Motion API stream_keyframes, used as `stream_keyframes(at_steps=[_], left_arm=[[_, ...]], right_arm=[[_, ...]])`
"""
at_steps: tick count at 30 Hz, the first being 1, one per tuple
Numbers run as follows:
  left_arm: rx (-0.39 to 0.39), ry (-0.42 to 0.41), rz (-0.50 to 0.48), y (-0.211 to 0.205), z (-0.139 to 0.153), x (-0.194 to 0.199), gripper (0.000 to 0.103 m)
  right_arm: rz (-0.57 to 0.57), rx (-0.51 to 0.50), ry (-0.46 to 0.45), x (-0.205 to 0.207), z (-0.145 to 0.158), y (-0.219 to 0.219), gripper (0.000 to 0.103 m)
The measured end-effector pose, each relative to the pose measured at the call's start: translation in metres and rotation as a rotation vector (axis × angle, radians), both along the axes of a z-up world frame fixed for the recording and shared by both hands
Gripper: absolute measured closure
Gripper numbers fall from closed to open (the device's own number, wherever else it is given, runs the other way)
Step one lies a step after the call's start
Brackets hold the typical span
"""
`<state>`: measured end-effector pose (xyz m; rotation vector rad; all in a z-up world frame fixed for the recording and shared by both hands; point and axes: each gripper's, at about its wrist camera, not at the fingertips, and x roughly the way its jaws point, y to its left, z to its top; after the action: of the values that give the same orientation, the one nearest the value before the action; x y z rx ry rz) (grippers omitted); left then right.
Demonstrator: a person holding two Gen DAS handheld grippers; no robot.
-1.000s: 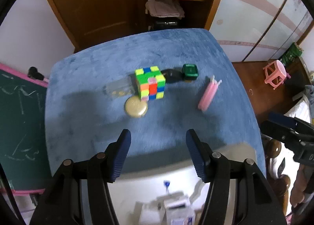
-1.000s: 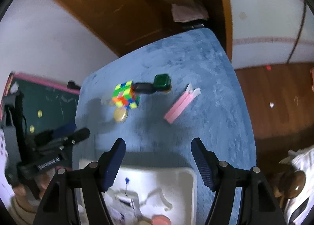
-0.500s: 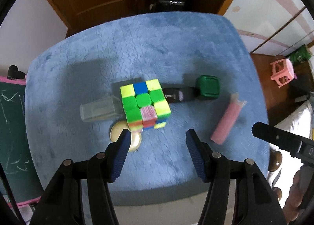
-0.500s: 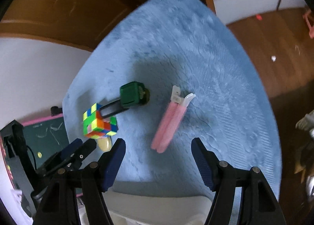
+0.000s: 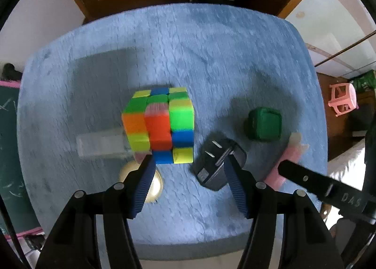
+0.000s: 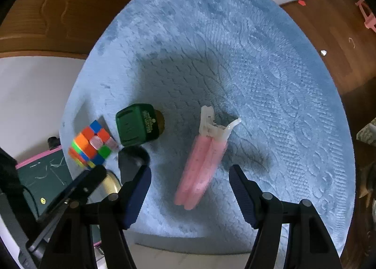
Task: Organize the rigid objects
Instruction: 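Grasp the Rubik's cube with the left gripper while the right gripper grasps the pink item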
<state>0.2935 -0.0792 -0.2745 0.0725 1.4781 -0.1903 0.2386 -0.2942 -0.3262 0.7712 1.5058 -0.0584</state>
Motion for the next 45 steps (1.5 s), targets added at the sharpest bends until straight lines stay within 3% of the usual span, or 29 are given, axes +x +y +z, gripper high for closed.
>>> stream_keyframes(at_steps=[3, 9, 16, 22, 25, 34, 40, 43, 45], left_arm=[[0.000, -0.018, -0.003, -0.001, 0.004, 0.005, 0.039], [-0.072, 0.029, 0.051, 0.013, 0.006, 0.020, 0.039], [-0.083, 0.041, 0.040, 0.021, 0.019, 0.037, 0.039], [-0.056, 0.062, 0.023, 0.022, 0.015, 0.046, 0.039], [-0.008, 0.053, -0.004, 0.020, 0.009, 0.053, 0.039], [0.101, 0.030, -0.142, 0.001, -0.002, 0.065, 0.038], [0.138, 0.060, -0.125, -0.003, -0.022, 0.068, 0.038], [0.186, 0.045, -0.141, -0.009, -0.030, 0.066, 0.038], [0.204, 0.045, -0.146, -0.013, -0.035, 0.064, 0.038]], right_arm=[[-0.005, -0.004, 0.015, 0.003, -0.005, 0.003, 0.036], [-0.018, 0.007, 0.026, 0.006, -0.008, 0.005, 0.036], [-0.026, 0.017, 0.029, 0.013, -0.010, -0.006, 0.036], [-0.023, 0.013, 0.037, 0.025, -0.018, -0.004, 0.036], [-0.009, 0.001, 0.040, 0.029, -0.020, -0.001, 0.037], [0.024, -0.024, 0.045, 0.040, -0.027, 0.016, 0.038], [0.041, -0.040, 0.051, 0.039, -0.027, 0.021, 0.039], [0.056, -0.076, 0.059, 0.038, -0.025, 0.025, 0.049], [0.065, -0.099, 0.059, 0.037, -0.025, 0.027, 0.074]])
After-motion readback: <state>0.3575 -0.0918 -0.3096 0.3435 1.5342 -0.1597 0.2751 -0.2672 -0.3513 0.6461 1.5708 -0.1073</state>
